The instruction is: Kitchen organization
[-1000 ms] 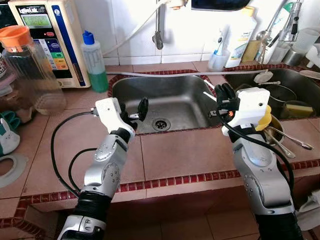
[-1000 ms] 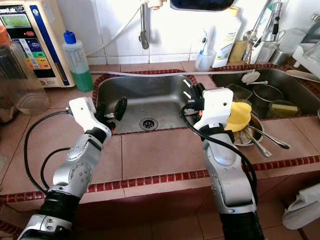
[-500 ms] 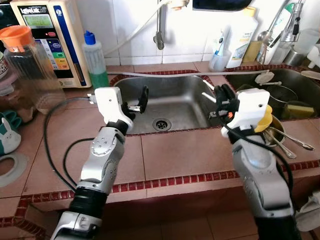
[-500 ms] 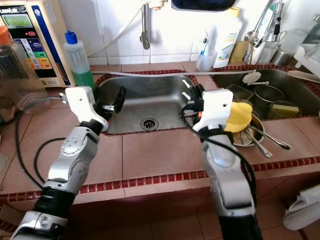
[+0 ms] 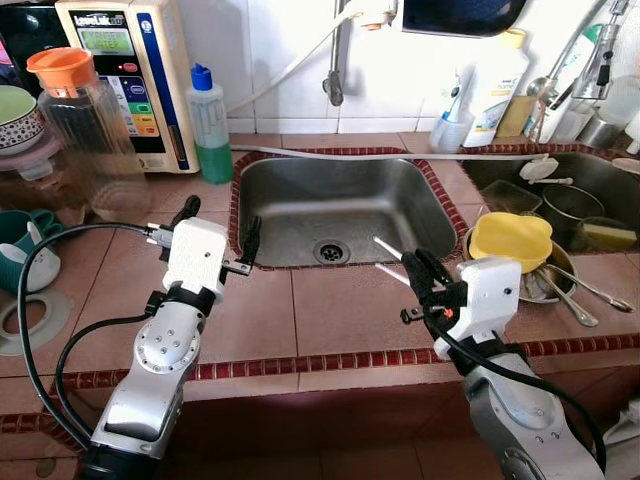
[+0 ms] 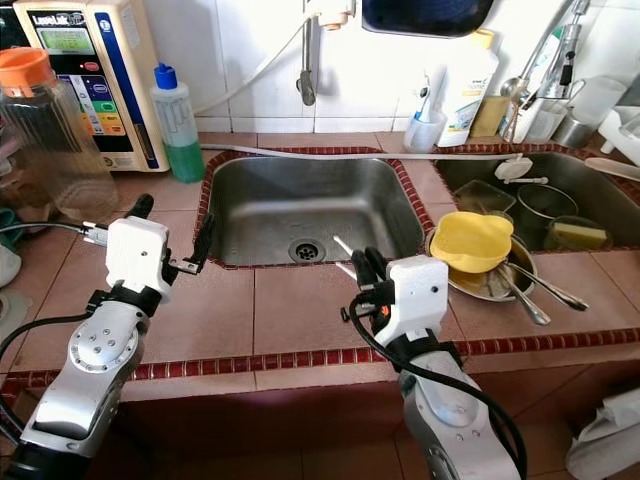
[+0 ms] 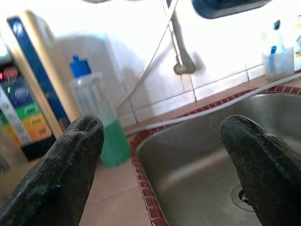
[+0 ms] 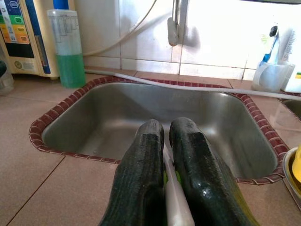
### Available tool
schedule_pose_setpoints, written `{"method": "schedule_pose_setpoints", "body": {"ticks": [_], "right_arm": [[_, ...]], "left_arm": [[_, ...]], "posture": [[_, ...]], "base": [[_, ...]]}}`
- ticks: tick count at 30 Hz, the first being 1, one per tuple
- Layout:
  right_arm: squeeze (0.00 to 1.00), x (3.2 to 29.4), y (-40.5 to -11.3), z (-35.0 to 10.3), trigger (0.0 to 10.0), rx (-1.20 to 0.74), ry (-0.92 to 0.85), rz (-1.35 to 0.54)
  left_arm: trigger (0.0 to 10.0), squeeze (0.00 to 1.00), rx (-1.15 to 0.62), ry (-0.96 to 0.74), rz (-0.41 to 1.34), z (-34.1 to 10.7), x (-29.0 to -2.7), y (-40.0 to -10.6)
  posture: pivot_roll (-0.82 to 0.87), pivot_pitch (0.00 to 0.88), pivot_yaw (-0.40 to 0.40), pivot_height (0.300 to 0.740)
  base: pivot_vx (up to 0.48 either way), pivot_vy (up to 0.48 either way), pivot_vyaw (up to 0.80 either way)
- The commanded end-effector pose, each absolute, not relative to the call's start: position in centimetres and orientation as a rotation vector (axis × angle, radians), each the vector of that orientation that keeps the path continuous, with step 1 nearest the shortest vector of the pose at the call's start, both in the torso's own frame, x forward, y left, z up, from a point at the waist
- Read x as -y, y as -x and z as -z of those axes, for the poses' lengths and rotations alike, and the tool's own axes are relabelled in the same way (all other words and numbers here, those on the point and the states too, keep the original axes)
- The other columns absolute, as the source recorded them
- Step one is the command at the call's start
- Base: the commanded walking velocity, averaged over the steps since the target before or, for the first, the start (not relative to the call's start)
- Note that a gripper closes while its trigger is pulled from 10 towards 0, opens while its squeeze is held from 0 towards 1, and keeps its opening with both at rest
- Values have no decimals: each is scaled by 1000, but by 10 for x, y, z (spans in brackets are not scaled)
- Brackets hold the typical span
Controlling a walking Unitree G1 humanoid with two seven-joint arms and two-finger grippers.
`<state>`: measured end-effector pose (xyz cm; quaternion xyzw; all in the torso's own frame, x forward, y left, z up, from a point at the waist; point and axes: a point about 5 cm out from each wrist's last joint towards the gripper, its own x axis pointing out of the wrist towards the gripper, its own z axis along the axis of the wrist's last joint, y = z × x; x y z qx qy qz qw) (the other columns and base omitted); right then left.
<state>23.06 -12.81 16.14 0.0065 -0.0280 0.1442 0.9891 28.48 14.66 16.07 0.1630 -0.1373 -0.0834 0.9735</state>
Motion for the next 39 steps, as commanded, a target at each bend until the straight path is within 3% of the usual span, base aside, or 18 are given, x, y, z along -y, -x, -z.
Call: {"method": "schedule_pose_setpoints", "body": {"ticks": [1,16,21,29,39], "right_arm": [[0,130,-229,-167,10000,70,-7,-284],[0,129,-236,-173,10000,111,47,-269],[0,136,-249,-178,10000,148,150,-199],[0,142,-251,-175,10000,138,155,-150],[0,171,-265,-182,10000,187,271,30]], "left_arm": [[10000,0,366,-450,200,-172,-141,-278],[10000,0,379,-437,186,-177,-139,-281],[10000,0,382,-406,168,-179,-138,-285],[10000,0,367,-372,144,-182,-141,-292],[10000,0,399,-372,106,-190,-141,-301]], "posture": [[116,0,-5,740],[118,0,-3,740],[117,0,-1,740],[115,0,1,740],[112,0,5,740]], "base": [[0,0,0],[0,0,0],[0,0,0],[0,0,0],[0,0,0]]}}
